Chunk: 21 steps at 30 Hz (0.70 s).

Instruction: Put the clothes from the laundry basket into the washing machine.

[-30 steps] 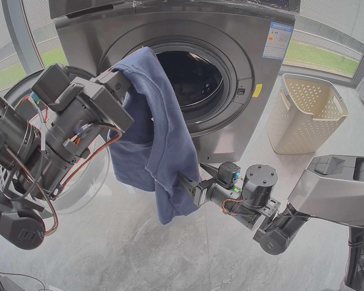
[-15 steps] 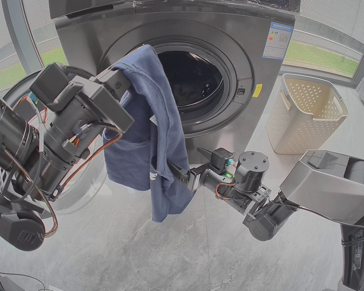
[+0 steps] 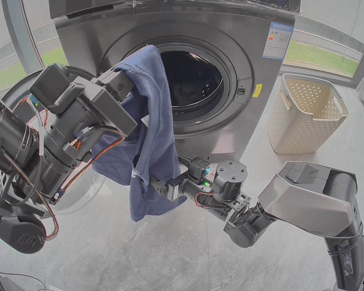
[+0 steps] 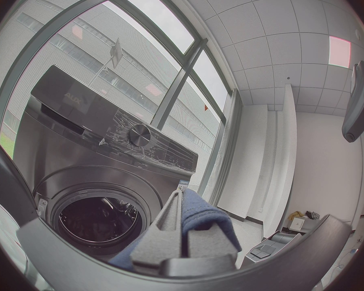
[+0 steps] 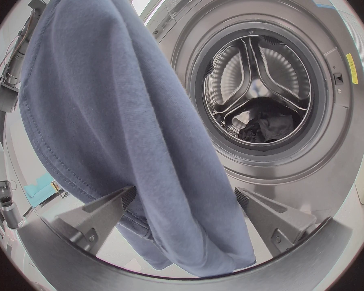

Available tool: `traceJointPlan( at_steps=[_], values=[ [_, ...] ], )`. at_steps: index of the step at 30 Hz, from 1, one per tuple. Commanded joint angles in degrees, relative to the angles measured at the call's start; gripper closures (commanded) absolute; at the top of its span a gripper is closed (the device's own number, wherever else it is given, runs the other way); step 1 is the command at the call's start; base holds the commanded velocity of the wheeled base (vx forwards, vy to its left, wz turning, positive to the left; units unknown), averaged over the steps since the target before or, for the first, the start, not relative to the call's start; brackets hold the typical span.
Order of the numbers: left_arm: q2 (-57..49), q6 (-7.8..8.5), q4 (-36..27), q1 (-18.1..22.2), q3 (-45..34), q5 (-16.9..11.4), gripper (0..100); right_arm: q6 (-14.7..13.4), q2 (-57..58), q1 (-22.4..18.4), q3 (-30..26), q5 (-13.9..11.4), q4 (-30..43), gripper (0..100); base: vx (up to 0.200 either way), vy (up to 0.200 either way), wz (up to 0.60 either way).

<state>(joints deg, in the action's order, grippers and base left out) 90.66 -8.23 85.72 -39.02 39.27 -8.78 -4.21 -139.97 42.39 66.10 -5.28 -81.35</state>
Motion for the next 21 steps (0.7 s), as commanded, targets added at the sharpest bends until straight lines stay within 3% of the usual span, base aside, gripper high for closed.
traceJointPlan(
  at_steps=[1,4,5,12,21],
  values=[
    [0.04,-0.03,0.14,-0.97,-0.15,-0.01,100,-0.01,-1.97,-0.29,2.9,0.36,-0.04,0,0.0,0.0,0.0],
    [0.04,-0.12,0.23,-1.06,-0.15,-0.01,100,-0.1,-2.5,-0.29,3.95,0.8,-0.04,0,0.0,0.0,0.0],
    [0.04,-0.12,0.23,-1.06,-0.15,-0.01,100,-0.1,-2.5,-0.29,3.95,0.8,-0.13,100,0.0,0.0,0.0],
    [0.22,-0.12,0.06,-0.35,-0.15,0.08,100,-0.1,-1.97,-0.64,4.04,1.5,-0.48,100,0.0,0.0,0.0],
    [1.71,-0.03,-1.17,6.94,-2.97,0.08,100,-0.54,10.16,-3.63,-8.53,3.08,-1.09,100,0.0,0.0,0.0]
  ],
)
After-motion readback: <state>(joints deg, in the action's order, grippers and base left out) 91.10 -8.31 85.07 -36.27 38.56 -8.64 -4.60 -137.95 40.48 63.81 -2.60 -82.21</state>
